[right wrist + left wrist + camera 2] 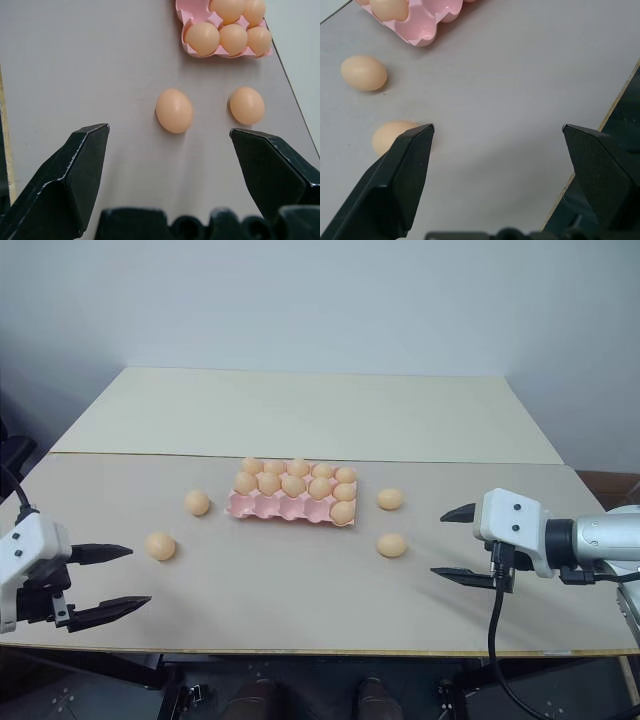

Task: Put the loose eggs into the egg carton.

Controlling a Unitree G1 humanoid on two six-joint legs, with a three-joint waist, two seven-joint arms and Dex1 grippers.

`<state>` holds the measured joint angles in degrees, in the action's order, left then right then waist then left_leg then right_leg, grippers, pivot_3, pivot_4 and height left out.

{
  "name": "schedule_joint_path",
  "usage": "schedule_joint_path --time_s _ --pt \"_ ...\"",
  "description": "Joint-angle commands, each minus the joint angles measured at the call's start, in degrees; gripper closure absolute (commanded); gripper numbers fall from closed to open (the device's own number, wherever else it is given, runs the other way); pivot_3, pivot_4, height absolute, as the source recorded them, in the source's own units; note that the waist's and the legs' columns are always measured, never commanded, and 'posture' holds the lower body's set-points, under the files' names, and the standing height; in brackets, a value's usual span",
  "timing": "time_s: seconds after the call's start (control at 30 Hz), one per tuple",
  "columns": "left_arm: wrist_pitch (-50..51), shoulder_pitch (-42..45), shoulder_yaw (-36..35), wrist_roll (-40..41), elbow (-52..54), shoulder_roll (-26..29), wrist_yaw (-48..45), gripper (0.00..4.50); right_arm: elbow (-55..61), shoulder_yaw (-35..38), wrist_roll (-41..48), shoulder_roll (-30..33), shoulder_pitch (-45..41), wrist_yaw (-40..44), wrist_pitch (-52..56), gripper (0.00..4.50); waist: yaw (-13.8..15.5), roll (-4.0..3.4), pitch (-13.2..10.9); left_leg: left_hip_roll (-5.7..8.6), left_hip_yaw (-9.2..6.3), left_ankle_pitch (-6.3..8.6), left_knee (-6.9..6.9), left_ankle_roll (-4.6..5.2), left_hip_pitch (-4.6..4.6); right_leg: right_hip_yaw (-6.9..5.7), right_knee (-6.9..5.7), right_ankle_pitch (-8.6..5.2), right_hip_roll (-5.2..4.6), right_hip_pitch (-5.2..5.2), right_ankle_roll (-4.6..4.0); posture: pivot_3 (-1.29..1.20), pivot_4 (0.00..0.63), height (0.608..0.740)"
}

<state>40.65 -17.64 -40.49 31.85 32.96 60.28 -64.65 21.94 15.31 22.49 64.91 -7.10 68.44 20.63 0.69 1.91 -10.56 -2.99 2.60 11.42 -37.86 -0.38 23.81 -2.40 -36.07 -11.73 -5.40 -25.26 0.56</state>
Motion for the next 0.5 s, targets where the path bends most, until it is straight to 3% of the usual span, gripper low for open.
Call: schedule_joint_path --time_s 0.03,0.5 --pt "1.28 0.82 -2.34 1.43 0.67 0.12 0.47 0.03 1.01 1.91 -0.24 0.9 -0.53 -0.09 -1.24 0.0 -0.01 0.0 0.0 0.0 0.0 0.0 0.0 0.0 0.0 0.0 0.0 0.0 0.0 0.0 0.0 0.0 0.15 0.74" --pt "0.43 4.45 0.6 1.89 0.72 0.23 1.5 0.03 -0.43 1.12 -1.23 0.54 -1.62 -0.36 -2.07 0.0 0.0 0.0 0.0 0.0 0.01 0.0 0.0 0.0 0.0 0.01 0.0 0.0 0.0 0.0 0.01 0.0 0.15 0.74"
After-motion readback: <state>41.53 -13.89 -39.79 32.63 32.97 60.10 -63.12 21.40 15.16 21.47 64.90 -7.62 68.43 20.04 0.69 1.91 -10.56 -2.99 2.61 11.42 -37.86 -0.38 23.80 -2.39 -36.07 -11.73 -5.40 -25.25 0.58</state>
